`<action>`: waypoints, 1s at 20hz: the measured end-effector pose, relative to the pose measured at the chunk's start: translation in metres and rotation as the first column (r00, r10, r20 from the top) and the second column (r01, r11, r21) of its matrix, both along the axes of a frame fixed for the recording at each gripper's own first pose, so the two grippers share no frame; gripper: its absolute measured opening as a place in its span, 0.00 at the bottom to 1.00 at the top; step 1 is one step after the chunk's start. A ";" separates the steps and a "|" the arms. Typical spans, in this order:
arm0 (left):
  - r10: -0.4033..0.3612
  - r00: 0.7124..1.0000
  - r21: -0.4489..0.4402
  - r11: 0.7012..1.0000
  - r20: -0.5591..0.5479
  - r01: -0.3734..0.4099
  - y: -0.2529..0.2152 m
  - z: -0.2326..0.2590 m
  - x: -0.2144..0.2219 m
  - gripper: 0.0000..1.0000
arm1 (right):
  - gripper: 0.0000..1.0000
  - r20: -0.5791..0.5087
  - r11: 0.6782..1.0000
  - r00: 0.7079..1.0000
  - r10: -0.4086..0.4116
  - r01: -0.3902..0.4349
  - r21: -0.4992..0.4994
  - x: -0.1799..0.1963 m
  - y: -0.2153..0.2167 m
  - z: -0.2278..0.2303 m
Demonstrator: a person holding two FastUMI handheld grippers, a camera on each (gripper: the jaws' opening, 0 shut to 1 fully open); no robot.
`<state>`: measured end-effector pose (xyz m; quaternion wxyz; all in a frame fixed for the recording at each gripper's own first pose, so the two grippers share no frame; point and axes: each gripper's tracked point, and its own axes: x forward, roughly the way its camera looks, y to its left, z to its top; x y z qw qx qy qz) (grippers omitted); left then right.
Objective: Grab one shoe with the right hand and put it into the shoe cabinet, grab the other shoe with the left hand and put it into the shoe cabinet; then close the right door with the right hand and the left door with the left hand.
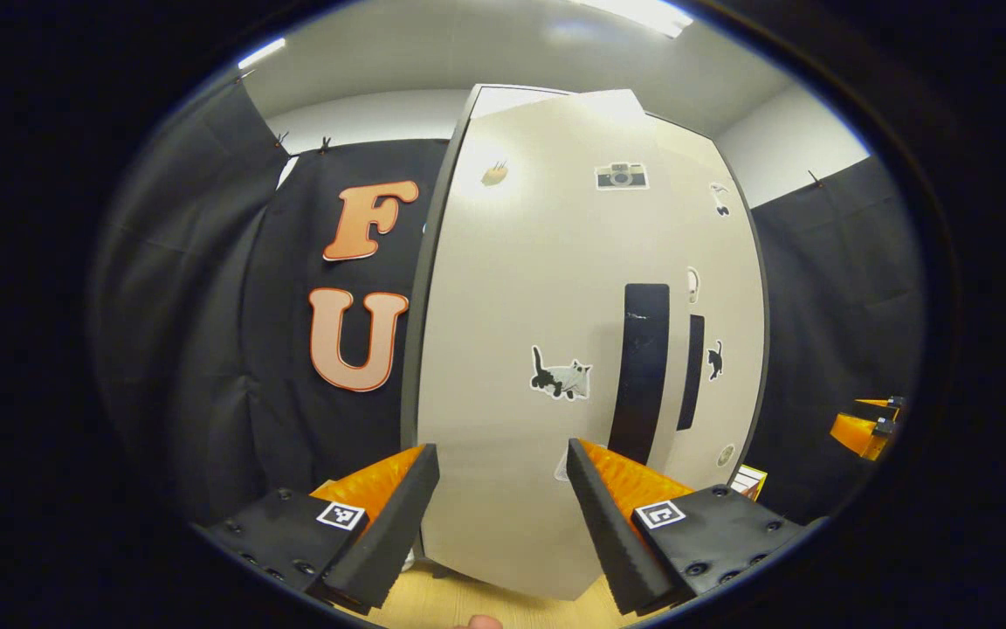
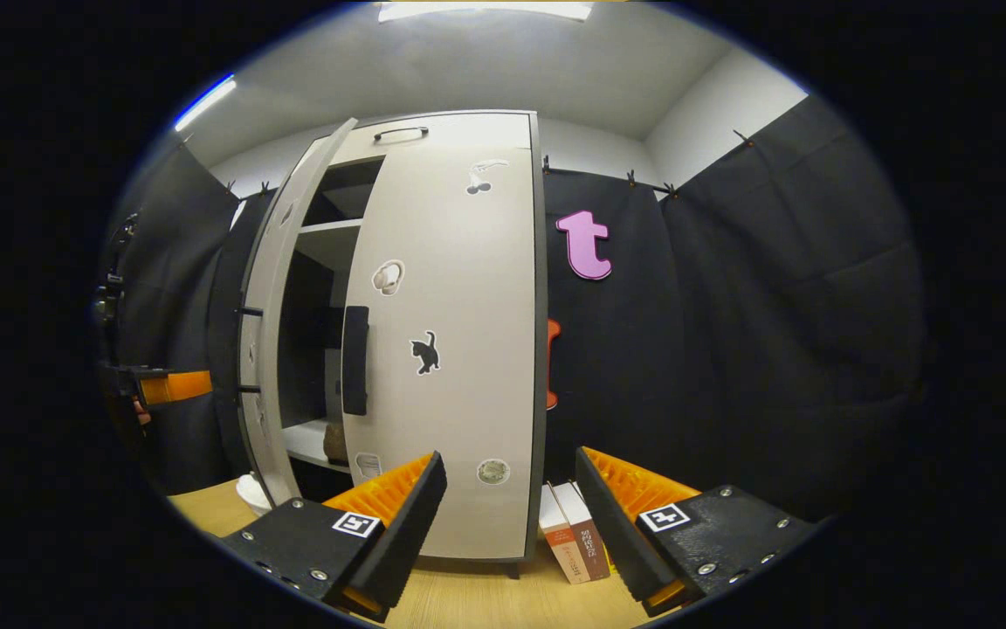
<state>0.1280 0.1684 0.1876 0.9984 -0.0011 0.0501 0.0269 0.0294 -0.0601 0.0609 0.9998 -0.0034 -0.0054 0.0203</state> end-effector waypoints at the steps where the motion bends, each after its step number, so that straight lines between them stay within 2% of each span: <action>1: -0.014 1.000 -0.002 1.000 0.003 0.014 -0.007 0.001 0.005 0.94 | 0.92 -0.002 1.000 1.000 -0.004 0.004 -0.001 -0.001 -0.001 -0.001; 2: -0.028 1.000 -0.001 1.000 0.007 0.028 -0.013 0.003 0.008 0.96 | 0.92 -0.003 1.000 1.000 -0.007 0.007 -0.002 -0.003 -0.002 0.000; 4: -0.044 0.999 -0.001 0.999 0.020 0.044 -0.023 0.006 0.019 0.94 | 0.92 -0.007 1.000 1.000 -0.009 0.009 -0.005 -0.005 -0.003 0.000; 7: -0.040 0.999 0.021 0.999 0.029 0.039 -0.028 0.008 0.036 0.94 | 0.92 -0.008 1.000 1.000 -0.018 0.018 -0.013 -0.010 -0.006 0.000; 9: -0.050 0.998 0.035 0.998 0.032 0.049 -0.033 0.009 0.047 0.96 | 0.92 -0.003 0.999 1.000 -0.031 0.031 -0.009 -0.011 -0.010 0.002; 12: -0.058 0.998 0.038 0.998 0.019 0.057 -0.040 0.002 0.065 0.94 | 0.92 -0.004 0.999 0.999 -0.044 0.044 0.003 -0.010 -0.015 0.002; 15: -0.059 0.998 0.019 0.998 0.005 0.058 -0.045 -0.002 0.084 0.99 | 0.92 -0.007 0.999 0.999 -0.054 0.054 0.008 -0.008 -0.020 0.001; 17: -0.048 0.999 0.014 0.999 -0.001 0.048 -0.048 -0.005 0.095 0.94 | 0.92 -0.008 0.998 0.998 -0.058 0.058 0.010 -0.006 -0.024 0.000; 20: -0.041 0.999 0.033 0.999 0.006 0.041 -0.050 -0.007 0.104 0.96 | 0.92 -0.007 0.998 0.998 -0.067 0.067 0.009 -0.005 -0.029 0.001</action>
